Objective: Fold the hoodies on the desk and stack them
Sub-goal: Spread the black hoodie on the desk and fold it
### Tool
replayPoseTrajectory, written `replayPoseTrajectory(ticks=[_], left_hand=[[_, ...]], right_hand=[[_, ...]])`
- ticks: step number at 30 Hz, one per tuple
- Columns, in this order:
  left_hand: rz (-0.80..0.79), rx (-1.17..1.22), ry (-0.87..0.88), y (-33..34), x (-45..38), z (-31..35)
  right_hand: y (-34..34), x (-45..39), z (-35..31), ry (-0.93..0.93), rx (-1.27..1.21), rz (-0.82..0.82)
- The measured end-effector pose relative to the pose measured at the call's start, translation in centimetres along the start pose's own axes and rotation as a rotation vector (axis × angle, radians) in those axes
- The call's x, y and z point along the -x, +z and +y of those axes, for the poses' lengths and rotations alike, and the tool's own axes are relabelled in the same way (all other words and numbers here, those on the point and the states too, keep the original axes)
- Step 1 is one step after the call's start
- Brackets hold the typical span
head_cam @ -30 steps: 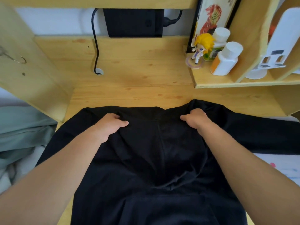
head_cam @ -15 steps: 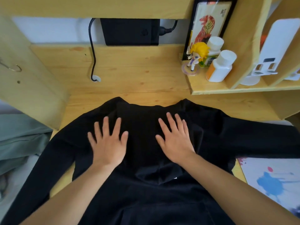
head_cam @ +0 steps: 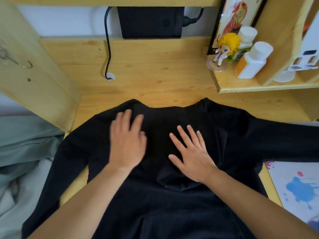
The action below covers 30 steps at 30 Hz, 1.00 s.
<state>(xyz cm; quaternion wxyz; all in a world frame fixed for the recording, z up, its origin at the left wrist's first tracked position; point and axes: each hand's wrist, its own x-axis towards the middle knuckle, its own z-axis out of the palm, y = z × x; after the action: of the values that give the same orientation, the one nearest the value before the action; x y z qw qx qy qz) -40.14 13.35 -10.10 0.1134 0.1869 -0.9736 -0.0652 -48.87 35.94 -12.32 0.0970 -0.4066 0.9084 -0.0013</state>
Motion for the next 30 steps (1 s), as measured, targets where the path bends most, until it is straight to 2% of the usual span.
replayPoseTrajectory(ticks=[2,3,5,7,9,11,13,15,17,19,22,24,27,28,30], left_hand=[[-0.134,-0.030,0.213,1.6,-0.5,2.0],[-0.236,-0.069,0.212,2.5,-0.7,2.1],[-0.395,-0.115,0.047,3.9,-0.6,0.8],[-0.450,-0.130,-0.070,4.6,-0.2,-0.3],[-0.445,-0.138,-0.070,4.0,-0.5,-0.2],[-0.363,-0.135,-0.090,2.9,-1.7,0.3],[-0.279,-0.147,-0.099,2.6,-2.6,0.5],[-0.231,-0.149,-0.018,2.5,-2.2,1.4],[-0.205,-0.103,0.150,2.8,0.3,3.4],[-0.266,-0.031,0.319,3.3,4.0,4.9],[-0.398,0.002,0.367,4.1,6.8,4.6],[-0.415,0.046,0.336,3.8,6.7,4.0],[-0.371,0.155,0.419,2.6,7.1,3.7],[-0.330,0.181,0.484,2.3,7.5,3.6],[-0.257,0.255,0.544,2.3,7.9,3.5]], right_hand=[[0.9,0.4,-0.1,-0.042,0.033,-0.063],[1.1,0.6,0.1,-0.052,0.041,-0.081],[1.1,1.2,0.9,-0.068,0.053,-0.104],[0.9,1.9,1.3,-0.079,0.043,-0.133],[-0.1,2.0,1.4,-0.031,-0.064,-0.135],[-1.4,0.5,1.5,0.087,-0.182,-0.008],[-1.6,-1.4,2.9,0.207,-0.119,0.124],[-0.6,-2.5,4.7,0.294,-0.033,0.069],[1.0,-2.7,6.0,0.313,0.016,0.010],[1.6,-2.8,6.4,0.306,0.022,-0.001],[0.9,-3.0,6.1,0.290,-0.014,0.018],[-0.3,-1.5,5.0,0.305,-0.151,0.158],[-1.6,3.9,0.9,0.303,-0.374,0.540],[-1.3,6.0,-0.7,0.326,-0.413,0.582],[0.0,9.2,-3.6,0.358,-0.448,0.536]])
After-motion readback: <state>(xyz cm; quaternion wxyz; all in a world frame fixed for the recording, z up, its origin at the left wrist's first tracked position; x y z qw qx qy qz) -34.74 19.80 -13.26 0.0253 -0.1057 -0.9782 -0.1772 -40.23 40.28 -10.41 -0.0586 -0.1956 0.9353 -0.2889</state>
